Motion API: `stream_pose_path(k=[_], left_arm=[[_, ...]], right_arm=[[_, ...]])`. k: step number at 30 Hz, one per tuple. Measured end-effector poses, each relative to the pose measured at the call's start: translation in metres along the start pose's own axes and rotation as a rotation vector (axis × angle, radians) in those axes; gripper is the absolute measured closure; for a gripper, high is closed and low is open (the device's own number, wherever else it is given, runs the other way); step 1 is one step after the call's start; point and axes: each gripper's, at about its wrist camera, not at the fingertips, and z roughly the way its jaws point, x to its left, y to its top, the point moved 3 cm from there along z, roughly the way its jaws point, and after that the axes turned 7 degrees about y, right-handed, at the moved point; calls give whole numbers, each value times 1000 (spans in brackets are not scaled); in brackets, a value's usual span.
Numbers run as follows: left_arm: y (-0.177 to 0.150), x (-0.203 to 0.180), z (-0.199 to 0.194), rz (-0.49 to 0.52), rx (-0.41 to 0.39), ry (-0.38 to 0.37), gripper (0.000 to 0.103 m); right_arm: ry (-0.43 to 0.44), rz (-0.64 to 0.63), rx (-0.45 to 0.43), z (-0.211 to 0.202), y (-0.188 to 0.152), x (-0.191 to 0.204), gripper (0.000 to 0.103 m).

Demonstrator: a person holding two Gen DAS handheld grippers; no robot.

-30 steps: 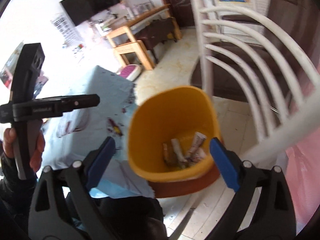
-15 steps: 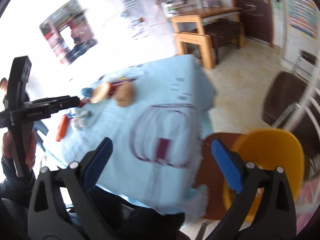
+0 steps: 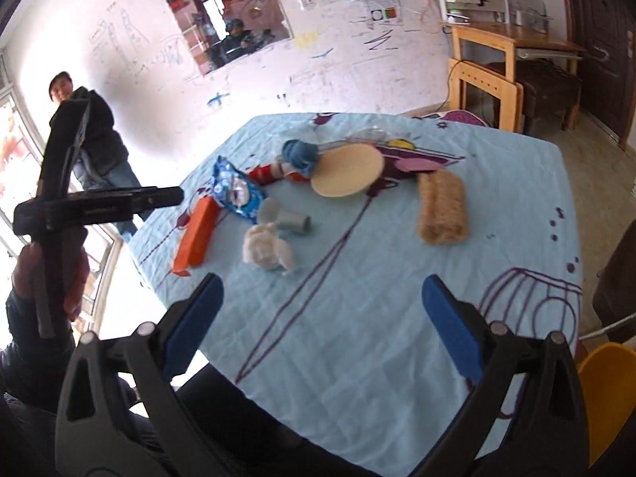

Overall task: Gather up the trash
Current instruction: 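Grasp the orange box with the left gripper while the right grasps the white tissue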

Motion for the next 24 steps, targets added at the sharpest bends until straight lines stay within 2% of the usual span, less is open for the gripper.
stream_pose_path(k=[9,19,21,22,23,24], left_arm=[[-13,6,24,-11,43,21,33],[-19,0,51,13,81,80,34],[-22,2,56,11,93,74,45],[-23,2,58,9,101,67,54],[-24,3,58,6,100,43,68],[-25,3,58,13,99,41,72]], right_arm=[[11,-44,30,12,1,18,7],[4,-54,58,29,1,22,7],[-6,-68,65,35,2,24,7],[-7,-72,70,38,2,26,7],[-5,-75,75,42,3,28,7],[-4,-79,80,45,4,30,7]])
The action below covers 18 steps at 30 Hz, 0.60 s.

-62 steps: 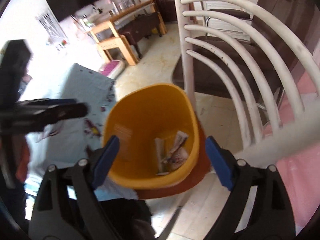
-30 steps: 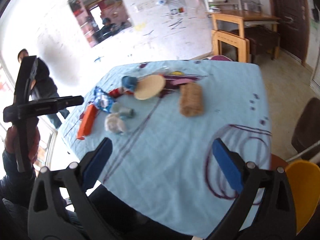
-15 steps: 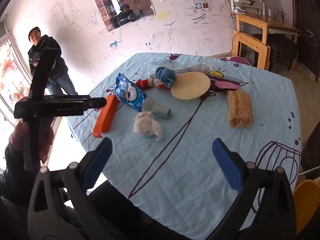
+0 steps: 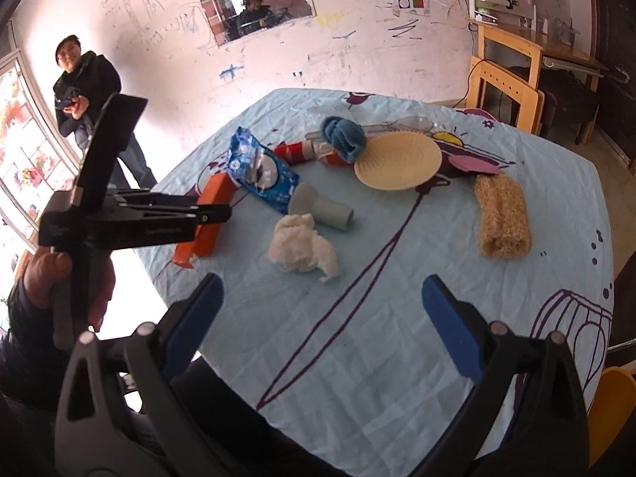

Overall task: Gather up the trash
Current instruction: 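Grasp the orange box with the left gripper while the right grasps the white tissue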

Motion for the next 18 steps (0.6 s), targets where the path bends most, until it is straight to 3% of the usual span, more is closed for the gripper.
stream_pose_path(k=[2,4,16,17,18], left_arm=[[-2,0,-2,13,-7,-3,82],[-5,3,-5,11,-12,-25,83],[-8,47,-31,-56,-79,-81,84],[-7,51,-31,-60,-82,-78,84],[-6,54,-30,-63,-85,-75,84]], right_arm=[[-3,-12,10,9,2,5,7],[-6,-22,19,17,4,9,7],[-128,-67,63,69,21,25,7],[-139,-63,65,71,22,25,10],[-157,-66,61,70,22,25,22]])
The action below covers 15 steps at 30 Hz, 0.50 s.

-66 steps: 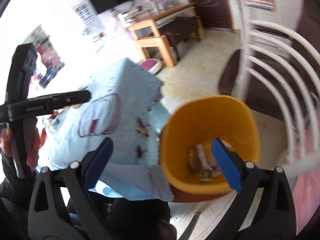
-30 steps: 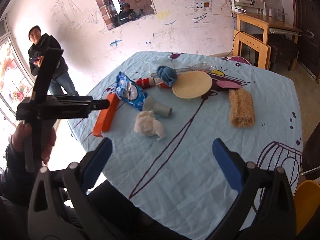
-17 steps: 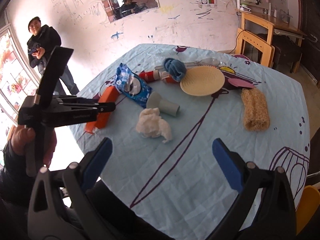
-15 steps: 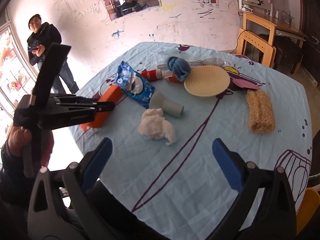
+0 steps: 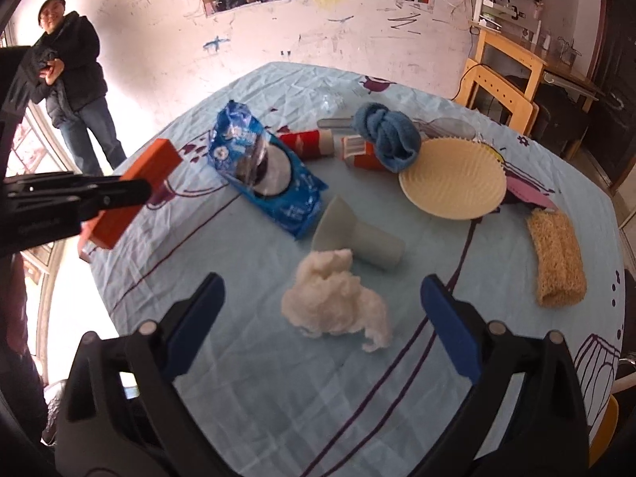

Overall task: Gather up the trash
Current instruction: 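Grasp the orange box with the left gripper while the right grasps the white tissue, then carry the tissue and orange box over the yellow bin and open both grippers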

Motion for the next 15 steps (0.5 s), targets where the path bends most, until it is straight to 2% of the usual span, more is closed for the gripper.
stream_pose_path(k=[1,4,5,7,8,10,15], left_arm=[[2,3,1,-5,-1,0,84],[2,11,2,-17,-6,-4,83],[2,12,1,-20,-7,-6,83],[1,15,0,-25,-13,-9,84],[1,16,0,-27,-15,-11,84],[0,18,-1,-30,-17,-16,83],[-1,22,-7,-28,-34,-14,83]], right_arm=[[-21,-1,2,1,0,0,39],[-40,3,33,7,-1,-2,55],[-40,5,44,10,-2,-2,58],[-60,3,37,9,-3,-2,68],[-62,8,37,8,-3,-2,77],[-67,23,25,4,-3,-3,81],[-66,47,-41,-17,-5,-1,81]])
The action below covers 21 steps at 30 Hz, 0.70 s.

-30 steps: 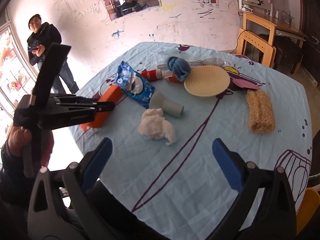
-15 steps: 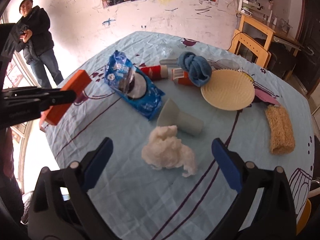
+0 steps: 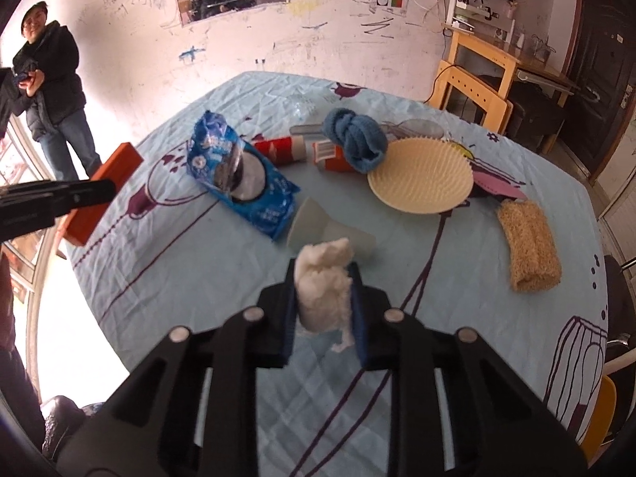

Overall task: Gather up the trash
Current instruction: 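Carry the tissue and orange box over the yellow bin and open both grippers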

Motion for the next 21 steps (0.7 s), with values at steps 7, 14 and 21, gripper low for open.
stream_pose_path(k=[7,14,21], left_arm=[[5,2,-9,1,-21,15,83],[9,-14,-23,26,-69,31,83],[20,-65,-44,101,-117,-11,83]], right_arm=[[-31,57,-99,-47,0,-30,81],[-159,249,-203,-112,-36,-126,81],[-312,470,-227,-161,-106,-231,81]])
